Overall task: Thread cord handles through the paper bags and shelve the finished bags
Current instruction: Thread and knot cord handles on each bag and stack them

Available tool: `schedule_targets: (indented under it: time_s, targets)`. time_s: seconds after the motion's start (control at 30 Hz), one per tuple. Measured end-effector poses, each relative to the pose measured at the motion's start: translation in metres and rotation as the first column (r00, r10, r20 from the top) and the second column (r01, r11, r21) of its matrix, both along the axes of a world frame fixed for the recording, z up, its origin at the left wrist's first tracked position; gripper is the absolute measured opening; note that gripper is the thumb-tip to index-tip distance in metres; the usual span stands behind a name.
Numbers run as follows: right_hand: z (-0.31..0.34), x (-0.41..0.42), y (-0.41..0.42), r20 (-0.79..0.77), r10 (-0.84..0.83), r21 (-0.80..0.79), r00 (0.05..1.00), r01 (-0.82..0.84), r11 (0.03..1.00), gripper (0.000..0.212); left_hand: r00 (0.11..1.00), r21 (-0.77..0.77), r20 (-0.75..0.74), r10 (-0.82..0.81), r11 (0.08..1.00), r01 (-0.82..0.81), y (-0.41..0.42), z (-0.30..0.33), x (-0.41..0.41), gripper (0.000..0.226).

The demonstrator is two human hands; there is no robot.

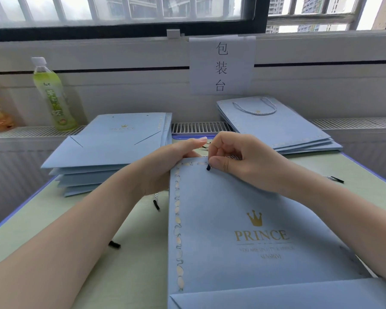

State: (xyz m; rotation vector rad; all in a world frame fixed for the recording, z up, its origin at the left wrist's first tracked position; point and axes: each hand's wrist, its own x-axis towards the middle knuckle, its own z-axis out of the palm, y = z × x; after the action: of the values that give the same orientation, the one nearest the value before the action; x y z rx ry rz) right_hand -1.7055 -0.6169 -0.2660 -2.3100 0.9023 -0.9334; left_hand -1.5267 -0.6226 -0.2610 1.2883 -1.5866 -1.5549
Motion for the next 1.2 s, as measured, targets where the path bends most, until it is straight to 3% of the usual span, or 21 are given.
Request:
schedule_targets:
  time_s: [0.2, 0.4, 0.67, 0.73, 0.87, 1.07, 1.2]
  targets:
    - [-0.004, -0.003, -0.002, -0.048, -0.041, -0.020, 0.998, 0.040, 0.999, 0.005, 0.999, -0.124, -0.004, 0.049, 0.991, -0.049, -0.004, -0.003, -0.003, 0.045]
    - [-0.009, 0.000, 0.000, -0.152, -0.164, -0.145, 0.975, 0.142, 0.979, 0.011, 0.987, -0.299, 0.018, 0.160, 0.943, -0.147, -0.008, -0.012, -0.002, 0.047]
    - [-0.010, -0.001, -0.006, -0.233, -0.304, -0.267, 0.924, 0.239, 0.933, 0.013, 0.972, -0.515, 0.009, 0.234, 0.834, -0.196, -0.006, -0.014, -0.011, 0.054]
    - [-0.009, -0.002, -0.007, -0.275, -0.331, -0.293, 0.903, 0.249, 0.923, 0.015, 0.964, -0.539, 0.013, 0.267, 0.814, -0.218, -0.008, -0.017, -0.012, 0.049]
    - [-0.012, -0.009, -0.013, -0.459, -0.357, -0.339, 0.813, 0.211, 0.917, 0.010, 0.941, -0.540, -0.004, 0.339, 0.791, -0.288, -0.016, -0.016, -0.007, 0.015]
    - [-0.022, -0.011, -0.015, -0.498, -0.299, -0.248, 0.814, 0.197, 0.949, 0.011, 0.961, -0.550, 0.083, 0.263, 0.816, -0.176, -0.016, -0.016, -0.007, 0.015]
    - [-0.025, -0.011, -0.016, -0.475, -0.325, -0.321, 0.818, 0.183, 0.929, 0.024, 0.947, -0.557, 0.271, 0.173, 0.831, 0.008, -0.014, -0.016, -0.008, 0.005]
